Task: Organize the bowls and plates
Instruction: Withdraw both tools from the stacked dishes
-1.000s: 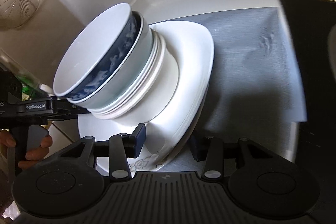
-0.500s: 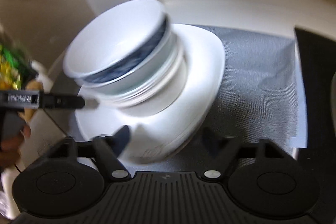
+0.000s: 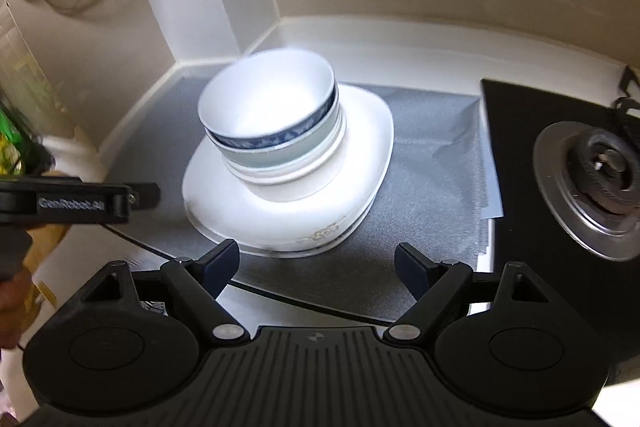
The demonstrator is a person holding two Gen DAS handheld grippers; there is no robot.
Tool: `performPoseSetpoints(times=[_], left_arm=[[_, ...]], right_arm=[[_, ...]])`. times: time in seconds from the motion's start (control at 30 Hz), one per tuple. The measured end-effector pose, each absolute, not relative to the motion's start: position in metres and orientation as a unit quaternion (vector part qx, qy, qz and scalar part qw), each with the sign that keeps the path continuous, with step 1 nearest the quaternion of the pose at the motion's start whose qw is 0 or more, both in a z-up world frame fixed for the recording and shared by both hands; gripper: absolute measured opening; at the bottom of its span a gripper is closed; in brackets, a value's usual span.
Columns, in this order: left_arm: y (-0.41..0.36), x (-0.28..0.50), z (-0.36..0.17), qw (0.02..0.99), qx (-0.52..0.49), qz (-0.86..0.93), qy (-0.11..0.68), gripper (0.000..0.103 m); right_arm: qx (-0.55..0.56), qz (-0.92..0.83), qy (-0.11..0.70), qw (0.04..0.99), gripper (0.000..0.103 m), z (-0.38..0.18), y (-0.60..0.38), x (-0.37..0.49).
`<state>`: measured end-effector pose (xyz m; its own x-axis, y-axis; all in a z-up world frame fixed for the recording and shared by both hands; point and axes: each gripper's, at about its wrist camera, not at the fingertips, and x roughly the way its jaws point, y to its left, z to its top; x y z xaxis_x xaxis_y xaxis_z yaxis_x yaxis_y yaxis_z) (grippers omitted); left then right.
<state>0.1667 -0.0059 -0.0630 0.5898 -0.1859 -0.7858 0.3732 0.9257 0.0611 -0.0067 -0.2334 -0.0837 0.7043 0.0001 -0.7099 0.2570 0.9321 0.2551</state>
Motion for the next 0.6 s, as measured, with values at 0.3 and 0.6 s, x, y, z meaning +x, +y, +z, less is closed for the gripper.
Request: performPoseSetpoints(times=[0.3, 0.6], left_arm=[[-0.023, 0.147, -0.052, 0.893, 0.131, -0.153, 0.402, 0.103], [-0.032, 0.136, -0.048, 0.892, 0.137, -0.168, 0.397, 0.103]], right_arm=[[0.151, -0.081, 0.345, 0.923, 0.088, -0.064, -0.224, -0.029], [0.153, -0.081, 0.341, 0.924, 0.088, -0.064, -0.226, -0.037]])
